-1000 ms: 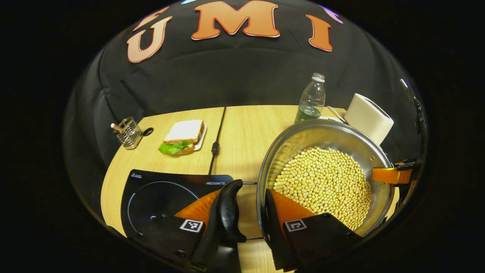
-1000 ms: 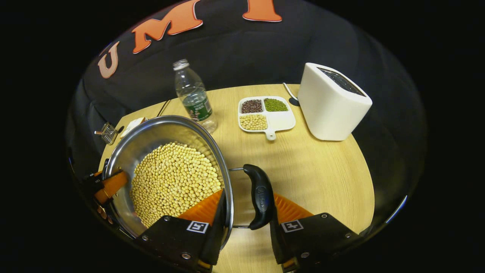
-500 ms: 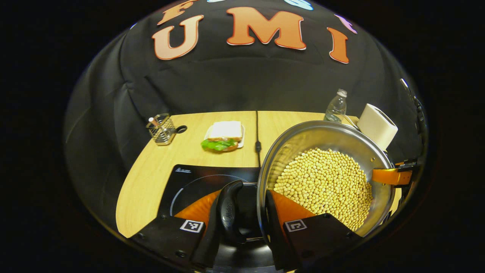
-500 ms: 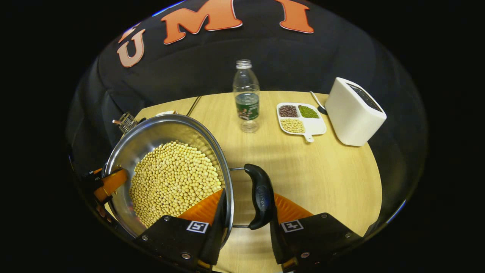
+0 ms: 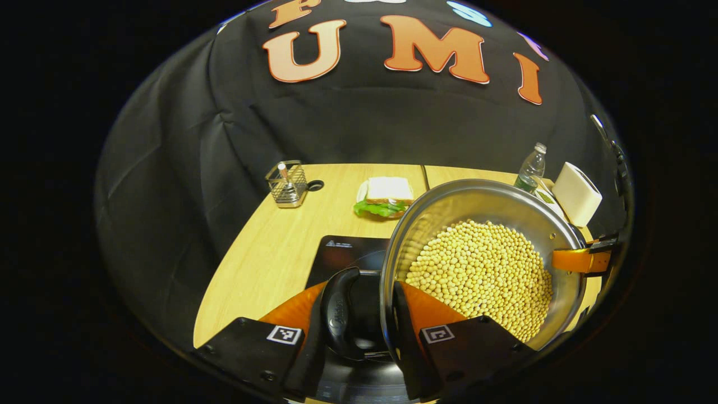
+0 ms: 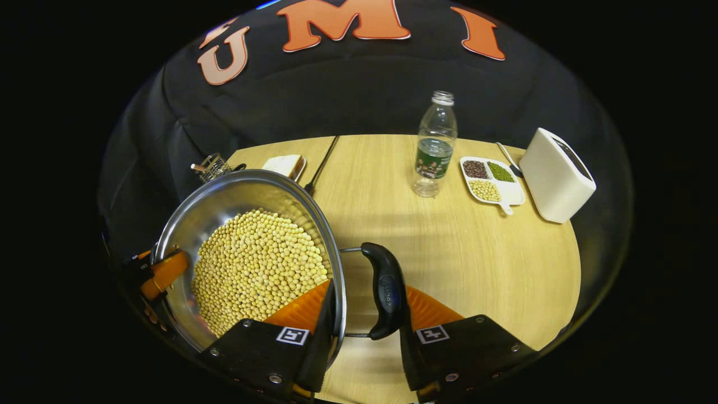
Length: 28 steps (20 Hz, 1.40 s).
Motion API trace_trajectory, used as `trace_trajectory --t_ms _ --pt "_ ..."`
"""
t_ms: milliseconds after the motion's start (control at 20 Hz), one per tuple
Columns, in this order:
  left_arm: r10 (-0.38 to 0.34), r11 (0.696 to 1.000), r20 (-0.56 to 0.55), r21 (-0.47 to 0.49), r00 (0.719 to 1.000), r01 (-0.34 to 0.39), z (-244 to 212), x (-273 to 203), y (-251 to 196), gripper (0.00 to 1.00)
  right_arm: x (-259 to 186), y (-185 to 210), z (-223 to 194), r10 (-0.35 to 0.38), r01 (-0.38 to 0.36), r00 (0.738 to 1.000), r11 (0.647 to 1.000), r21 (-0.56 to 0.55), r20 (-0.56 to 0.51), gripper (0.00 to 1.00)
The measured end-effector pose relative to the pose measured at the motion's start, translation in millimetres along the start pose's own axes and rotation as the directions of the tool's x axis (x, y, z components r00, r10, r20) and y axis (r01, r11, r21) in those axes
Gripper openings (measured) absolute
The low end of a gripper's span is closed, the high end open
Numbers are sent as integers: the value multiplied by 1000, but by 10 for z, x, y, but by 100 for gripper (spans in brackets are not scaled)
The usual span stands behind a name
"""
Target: First push the handle of the pot to place it horizontally, then grasp the pot with both hands and set it on the induction cooktop.
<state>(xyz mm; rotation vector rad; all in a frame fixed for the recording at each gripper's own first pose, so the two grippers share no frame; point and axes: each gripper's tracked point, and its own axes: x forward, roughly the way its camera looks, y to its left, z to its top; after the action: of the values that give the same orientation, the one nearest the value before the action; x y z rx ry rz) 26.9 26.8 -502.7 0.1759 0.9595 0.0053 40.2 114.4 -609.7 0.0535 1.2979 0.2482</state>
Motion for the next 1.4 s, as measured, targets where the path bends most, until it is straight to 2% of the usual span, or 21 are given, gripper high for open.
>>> trace_trajectory --t_ms 150,200,400,500,550,600,650,700,850,950,1050,1100,1150,1400 --pt "17 1000 7 -12 1000 -17 21 -58 227 63 -5 43 40 6 -6 1000 1000 -15 13 55" --pt "22 1000 9 -14 1000 -22 34 -80 306 66 -16 26 56 9 -9 1000 1000 -20 16 55" --pt "50 998 11 -32 999 -50 58 -79 501 60 19 33 83 16 -15 1000 999 -34 20 55" --pt "63 997 8 -34 998 -62 83 -120 500 63 39 31 91 25 -24 1000 999 -36 16 55" --pt "68 997 8 -32 998 -67 97 -144 516 60 47 28 90 29 -29 999 999 -33 14 51" --pt "73 997 11 -32 997 -72 115 -172 525 63 68 26 88 32 -32 999 999 -32 14 55" --pt "75 997 14 -28 997 -75 135 -181 536 60 82 18 90 35 -34 999 999 -29 13 51" --pt "78 997 14 -25 997 -78 139 -204 516 60 101 17 90 34 -34 999 999 -27 12 55" --pt "80 997 17 -19 997 -80 106 -165 522 60 120 30 100 28 -28 1000 999 -27 14 55" --pt "79 997 19 -23 997 -79 103 -155 517 64 123 40 85 25 -24 1000 999 -29 17 55" --pt "77 997 19 -25 997 -77 91 -146 510 64 140 51 89 20 -19 1000 999 -32 21 55" --pt "76 997 18 -26 997 -76 84 -146 516 60 134 55 77 19 -19 1000 999 -33 18 55" --pt "74 997 13 -27 997 -74 82 -145 507 63 138 66 74 18 -17 1000 999 -35 15 55" --pt "69 997 -4 -36 998 -70 99 -162 517 64 150 110 51 11 -11 1000 999 -32 2 55"
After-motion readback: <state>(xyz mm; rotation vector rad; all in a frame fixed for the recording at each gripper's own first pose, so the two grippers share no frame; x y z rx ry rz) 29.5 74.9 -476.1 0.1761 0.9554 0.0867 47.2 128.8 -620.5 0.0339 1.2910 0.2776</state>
